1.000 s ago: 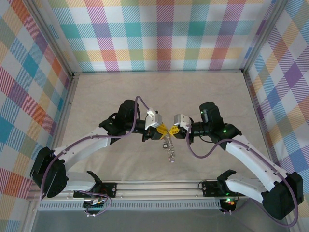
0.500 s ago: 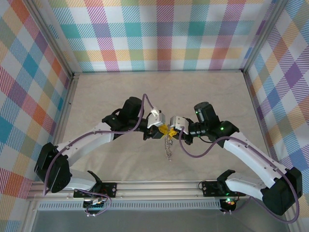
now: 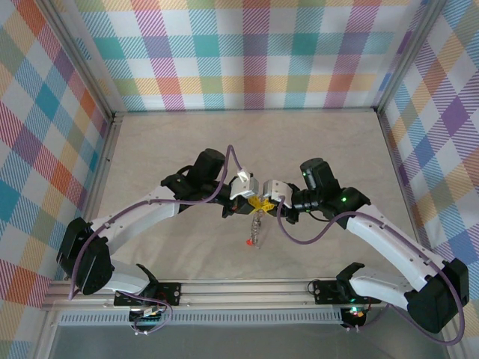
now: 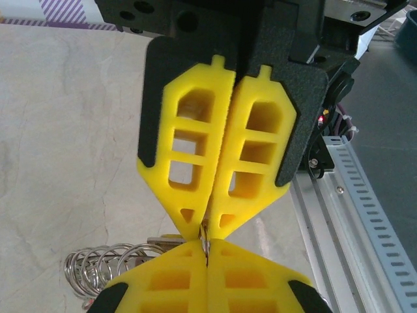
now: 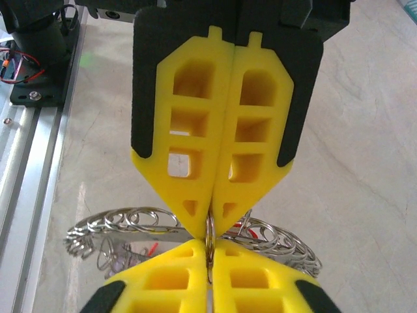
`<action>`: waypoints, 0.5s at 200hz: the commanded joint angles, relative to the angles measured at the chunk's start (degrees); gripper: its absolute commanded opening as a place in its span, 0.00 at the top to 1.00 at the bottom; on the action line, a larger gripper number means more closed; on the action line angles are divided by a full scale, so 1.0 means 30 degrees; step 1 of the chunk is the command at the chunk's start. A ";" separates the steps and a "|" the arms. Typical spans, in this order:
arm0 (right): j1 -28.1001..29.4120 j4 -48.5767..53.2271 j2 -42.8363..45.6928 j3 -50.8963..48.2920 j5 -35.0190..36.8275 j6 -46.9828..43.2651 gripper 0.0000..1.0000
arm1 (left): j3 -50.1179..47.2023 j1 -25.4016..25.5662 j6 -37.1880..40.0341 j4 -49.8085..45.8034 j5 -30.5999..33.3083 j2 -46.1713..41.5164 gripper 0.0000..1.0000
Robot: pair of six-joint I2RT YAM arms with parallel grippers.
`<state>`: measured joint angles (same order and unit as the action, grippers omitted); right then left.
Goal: Put the keys on the keyring
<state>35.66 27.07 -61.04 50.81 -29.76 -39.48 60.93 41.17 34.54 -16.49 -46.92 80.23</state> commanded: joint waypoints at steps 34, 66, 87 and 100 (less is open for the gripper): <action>-0.0072 -0.0377 0.1998 -0.0519 0.0235 -0.0746 0.72 | 0.0143 -0.0427 -0.0513 0.1500 -0.2328 -0.0561 1.00; -0.0285 -0.0091 0.2395 -0.0613 -0.0227 -0.0754 0.82 | 0.0255 -0.0960 -0.0559 0.1918 -0.3883 -0.0438 1.00; -0.0285 -0.0205 0.2237 -0.0625 -0.0432 -0.0831 0.85 | 0.0454 -0.1084 0.0042 0.1157 -0.4339 -0.0504 1.00; -0.0285 -0.0201 0.2043 -0.0537 -0.0605 -0.0813 0.85 | 0.0629 -0.1182 0.0421 0.0543 -0.4400 -0.0498 1.00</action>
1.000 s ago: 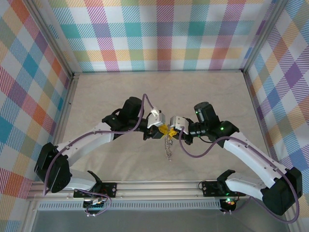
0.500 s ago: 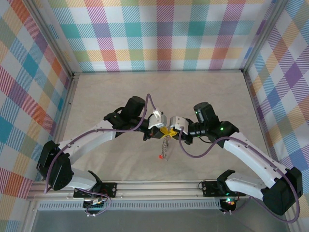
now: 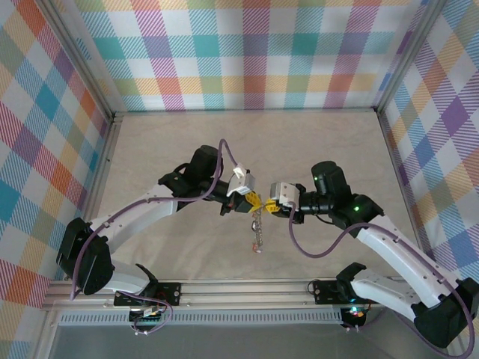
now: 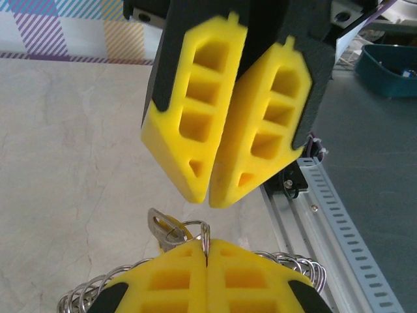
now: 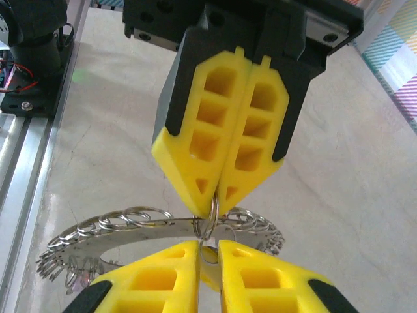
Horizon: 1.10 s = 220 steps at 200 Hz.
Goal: Put the keys on the keyring
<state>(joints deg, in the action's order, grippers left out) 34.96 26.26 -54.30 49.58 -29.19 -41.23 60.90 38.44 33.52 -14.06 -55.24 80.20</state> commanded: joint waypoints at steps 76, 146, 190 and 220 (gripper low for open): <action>0.0254 -0.0844 -0.1422 0.0047 -0.3087 -0.0589 0.79 | 0.0544 -0.0332 0.1063 -0.0370 -0.0553 -0.1095 1.00; 0.0600 -0.1569 -0.1830 -0.0340 -0.3024 0.0278 0.85 | -0.0087 -0.0342 0.0365 0.1405 0.0156 -0.1572 1.00; 0.0709 -0.3170 -0.1814 -0.1061 -0.3544 0.1846 0.83 | -0.1774 -0.0331 -0.1827 0.5020 0.1369 -0.2354 1.00; 0.0833 -0.4366 -0.2043 -0.1453 -0.3766 0.2610 0.90 | -0.2661 -0.0302 -0.3150 0.7458 0.1970 -0.2511 1.00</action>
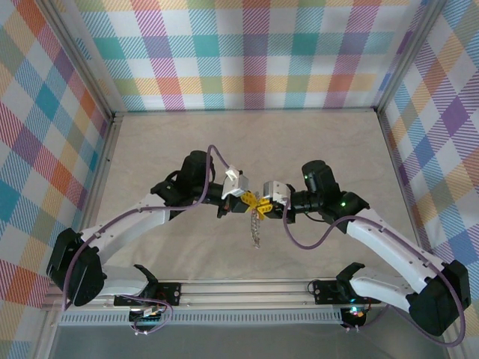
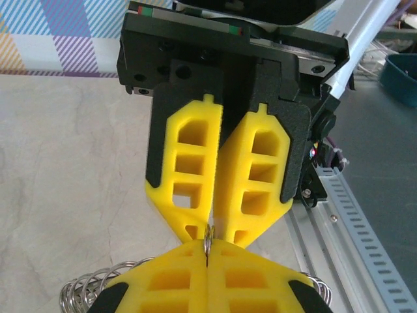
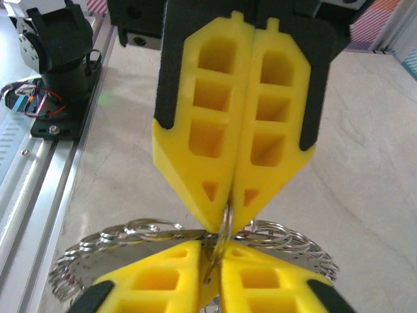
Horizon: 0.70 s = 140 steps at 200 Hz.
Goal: Put the keys on the keyring
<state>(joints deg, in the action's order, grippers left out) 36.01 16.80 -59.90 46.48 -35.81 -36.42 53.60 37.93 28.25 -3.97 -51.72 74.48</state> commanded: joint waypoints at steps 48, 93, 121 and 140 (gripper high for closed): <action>0.0682 -0.3095 -0.0043 -0.0889 0.0141 0.2228 0.89 | -0.0720 -0.0078 -0.2185 0.5748 0.1389 -0.0672 1.00; 0.0663 -0.5737 0.0119 -0.1774 0.0379 0.4622 0.88 | -0.1289 0.0092 -0.2517 0.6999 0.2002 -0.0628 1.00; 0.0653 -0.5449 0.0030 -0.1494 0.0135 0.4623 0.98 | -0.1223 0.0100 -0.1885 0.6369 0.1762 -0.0536 1.00; 0.0529 -0.4001 -0.0035 -0.0883 0.0264 0.3768 1.00 | -0.0995 0.0082 -0.0783 0.4731 0.1708 -0.0861 1.00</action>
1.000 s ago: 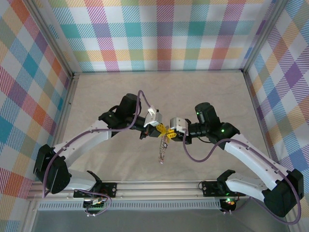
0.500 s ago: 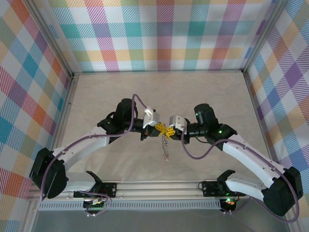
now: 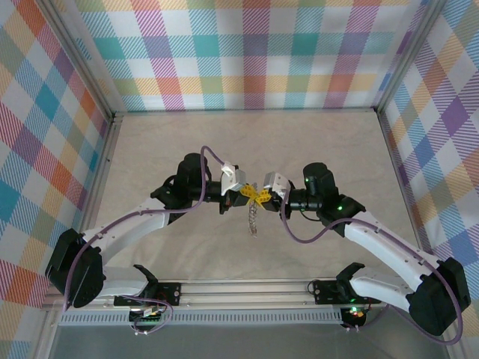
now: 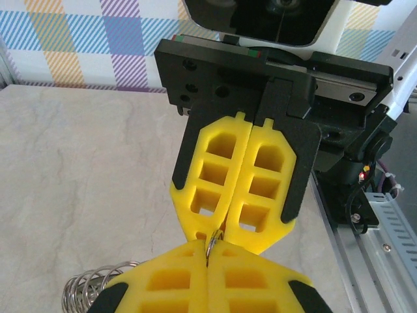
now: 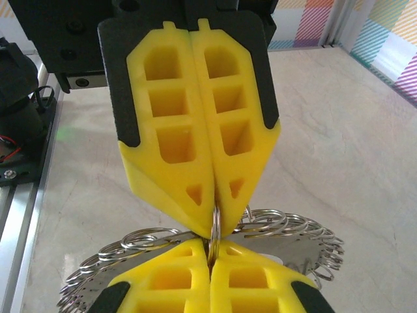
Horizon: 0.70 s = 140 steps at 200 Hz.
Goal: Put the keys on the keyring
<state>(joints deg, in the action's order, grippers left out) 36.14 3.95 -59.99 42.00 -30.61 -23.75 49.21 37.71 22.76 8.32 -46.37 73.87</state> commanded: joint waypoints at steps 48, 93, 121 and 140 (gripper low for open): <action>0.0458 0.6473 -0.0853 0.3575 0.0239 -0.4008 1.00 | 0.1688 0.0081 0.3793 -0.5268 0.0126 -0.0919 0.95; 0.1325 0.9850 -0.1714 0.5189 0.3170 -0.6477 1.00 | 0.2877 0.0070 0.4298 -0.7742 0.0420 -0.0028 0.76; 0.1746 1.0198 -0.1809 0.5475 0.4372 -0.7100 1.00 | 0.3647 0.0179 0.4252 -0.8885 0.0266 0.0919 0.75; 0.1873 0.9879 -0.1670 0.5469 0.4544 -0.7143 1.00 | 0.3948 0.0413 0.4255 -0.8955 -0.0016 0.1426 0.74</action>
<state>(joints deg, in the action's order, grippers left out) 41.08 33.10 -65.21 55.96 -18.85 -42.41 58.50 37.85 34.39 -15.22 -45.34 76.38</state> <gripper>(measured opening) 0.050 0.255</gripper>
